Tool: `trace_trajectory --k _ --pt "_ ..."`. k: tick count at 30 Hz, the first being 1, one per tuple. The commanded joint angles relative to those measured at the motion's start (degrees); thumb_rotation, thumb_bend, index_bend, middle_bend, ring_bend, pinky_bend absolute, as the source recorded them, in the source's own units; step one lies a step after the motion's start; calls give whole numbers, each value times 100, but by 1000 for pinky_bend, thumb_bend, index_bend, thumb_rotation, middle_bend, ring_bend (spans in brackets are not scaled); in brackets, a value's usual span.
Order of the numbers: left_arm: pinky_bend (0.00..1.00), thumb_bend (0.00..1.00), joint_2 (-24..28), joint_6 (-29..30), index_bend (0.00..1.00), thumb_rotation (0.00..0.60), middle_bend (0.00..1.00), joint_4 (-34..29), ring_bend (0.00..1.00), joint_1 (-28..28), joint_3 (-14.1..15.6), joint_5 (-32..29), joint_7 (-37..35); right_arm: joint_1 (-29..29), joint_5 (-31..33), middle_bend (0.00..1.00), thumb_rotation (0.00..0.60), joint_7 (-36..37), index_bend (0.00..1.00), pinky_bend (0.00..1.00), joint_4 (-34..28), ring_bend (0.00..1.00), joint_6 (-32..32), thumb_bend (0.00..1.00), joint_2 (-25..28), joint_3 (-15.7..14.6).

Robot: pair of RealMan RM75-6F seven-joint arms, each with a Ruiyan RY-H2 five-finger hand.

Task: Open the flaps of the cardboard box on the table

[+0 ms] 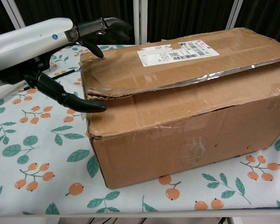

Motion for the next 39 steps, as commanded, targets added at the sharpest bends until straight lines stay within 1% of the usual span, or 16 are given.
trace_trajectory --k 1,6,14,18,24,26,30,34,39 --pt "223 0 -63 2 25 376 92 18 106 -19 -18 -66 48 7 -5 0 600 26 0 0 15 0 -16 207 -4 -1" --pt "224 1 -248 126 25 385 92 125 106 -9 -57 -110 321 3 12 0 600 96 0 0 63 0 -34 212 -10 5" --pt "224 46 -525 418 25 477 90 322 106 60 -99 -92 864 3 25 0 600 170 0 0 100 0 -70 235 -13 7" --pt "224 69 -572 556 25 493 89 364 106 84 -115 -47 978 12 21 0 600 191 0 0 105 0 -91 240 -16 7" --pt "224 91 -789 1081 25 510 88 546 106 160 -250 138 904 20 20 0 600 216 0 0 102 0 -103 243 -21 14" --pt "224 91 -903 1281 25 511 88 652 106 182 -347 158 848 23 6 0 600 222 0 0 94 0 -99 244 -18 12" --pt "224 91 -1077 1487 25 516 88 749 106 169 -570 55 747 25 -11 0 600 222 0 0 81 0 -90 246 -20 10" --pt "224 91 -1153 1460 24 518 87 814 106 69 -882 -217 748 28 -39 0 600 227 0 0 56 0 -71 247 -16 9" --pt "224 90 -1124 1251 24 520 85 855 106 -152 -1384 -688 1012 24 -57 0 600 223 0 0 19 0 -29 248 -1 21"
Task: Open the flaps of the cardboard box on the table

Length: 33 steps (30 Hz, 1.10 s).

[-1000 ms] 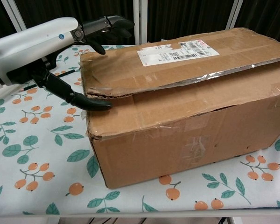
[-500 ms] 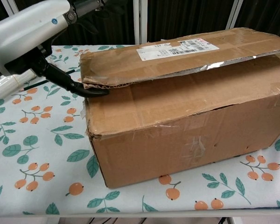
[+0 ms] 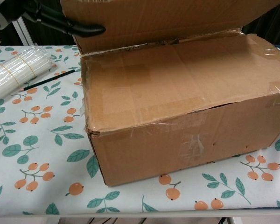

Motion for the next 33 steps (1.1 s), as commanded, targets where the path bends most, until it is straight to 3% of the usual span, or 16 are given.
trace_trajectory --k 1,9,12,16,20,22,26,30,33 --pt "224 91 3 -149 24 522 84 67 106 -194 -394 -367 211 -1 -7 0 600 1 0 0 -18 0 17 250 8 8" --pt "224 90 -56 -240 17 548 79 529 105 -572 -1126 -1103 647 -27 -60 0 600 55 0 0 -70 0 136 269 45 29" --pt "225 91 -11 -328 16 590 71 639 106 -592 -1188 -1408 770 -22 -196 0 600 152 0 0 -73 0 220 271 64 15" --pt "225 102 184 -348 16 599 69 605 106 -465 -1094 -1613 874 14 -524 0 600 412 0 0 -36 0 424 267 91 -7" --pt "226 206 780 -571 19 600 69 337 106 -137 -683 -1554 382 143 -843 0 600 488 0 0 -154 0 544 322 197 15" --pt "227 202 1175 -689 33 600 69 216 106 98 -382 -1504 196 254 -950 0 600 386 0 0 -340 0 483 372 323 37" --pt "226 111 1856 -698 48 595 71 71 106 567 78 -1430 -198 548 -1203 0 600 1 0 0 -903 0 280 419 672 111" --pt "226 38 2500 -648 50 481 92 94 106 1063 612 -1212 -894 958 -1391 0 600 -586 0 0 -1754 0 -180 448 1115 230" --pt "226 17 2858 -614 49 464 93 189 105 1386 993 -1053 -1379 1371 -1330 23 600 -1045 0 0 -2501 0 -774 514 1433 382"
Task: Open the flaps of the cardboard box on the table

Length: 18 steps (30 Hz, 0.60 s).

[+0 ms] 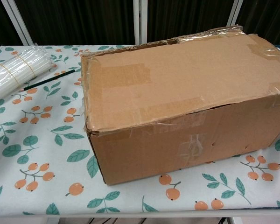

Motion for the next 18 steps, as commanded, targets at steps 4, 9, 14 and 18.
trace_trajectory --k 4,9,14,18 --pt "226 11 537 251 49 451 93 205 106 765 886 446 -1032 1200 421 73 600 -1257 0 0 -1742 0 -1764 684 792 461" --pt "226 11 456 692 49 442 93 433 106 1206 1218 702 -1194 2400 1937 88 600 -1932 2 0 -2437 0 -3446 780 983 912" --pt "226 11 354 1063 49 437 93 479 106 1553 1331 738 -1357 3472 3269 91 600 -2183 48 0 -2327 0 -4400 778 724 1122" --pt "226 13 166 1391 49 432 93 672 106 1772 1357 838 -1384 4141 4076 92 600 -2253 53 0 -2184 0 -4705 771 442 1114"
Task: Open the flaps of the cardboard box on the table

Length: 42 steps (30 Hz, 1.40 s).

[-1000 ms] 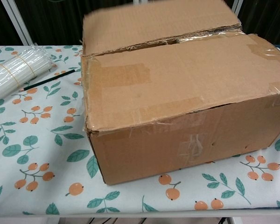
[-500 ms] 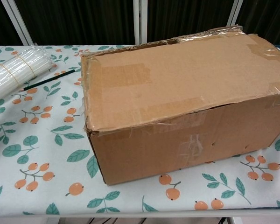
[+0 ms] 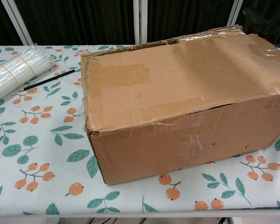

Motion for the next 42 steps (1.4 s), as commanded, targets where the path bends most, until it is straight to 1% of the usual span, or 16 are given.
trace_trajectory --k 1,6,14,20,26,30,34,36,40,42 --pt "226 14 -188 243 49 431 93 218 106 157 30 99 -47 1009 1083 93 600 -313 54 0 39 0 -633 769 -335 137" --pt "226 14 -246 183 49 434 93 358 105 200 46 111 -189 1498 1628 103 600 -419 56 0 42 0 -497 770 -650 -44" --pt "225 13 -256 215 50 421 93 446 106 244 -20 128 -316 2147 2388 110 600 -696 68 0 104 0 -337 770 -858 -464" --pt "225 12 -268 187 50 424 93 544 106 279 -22 138 -441 2429 2656 120 600 -743 68 0 114 0 -164 774 -1024 -672" --pt "225 11 -275 126 50 419 93 638 106 293 -31 127 -544 2631 2837 151 600 -729 70 0 165 0 -93 775 -1127 -835" --pt "225 11 -309 146 52 414 93 691 106 306 -59 136 -590 2679 2797 208 600 -643 78 0 140 0 -61 778 -1098 -868" --pt "225 11 -321 122 53 409 93 736 106 303 -77 139 -627 2625 2607 293 600 -480 78 0 37 0 25 778 -971 -838" --pt "225 11 -321 103 53 403 93 739 106 297 -79 145 -635 2590 2512 317 600 -408 78 0 -24 0 59 778 -899 -821" --pt "225 11 -334 52 53 401 92 733 106 276 -81 162 -649 2484 2280 339 600 -232 68 0 -176 0 136 778 -726 -770" --pt "225 11 -337 16 53 402 92 716 106 263 -79 170 -649 2402 2114 341 600 -105 37 0 -315 0 171 778 -571 -719"
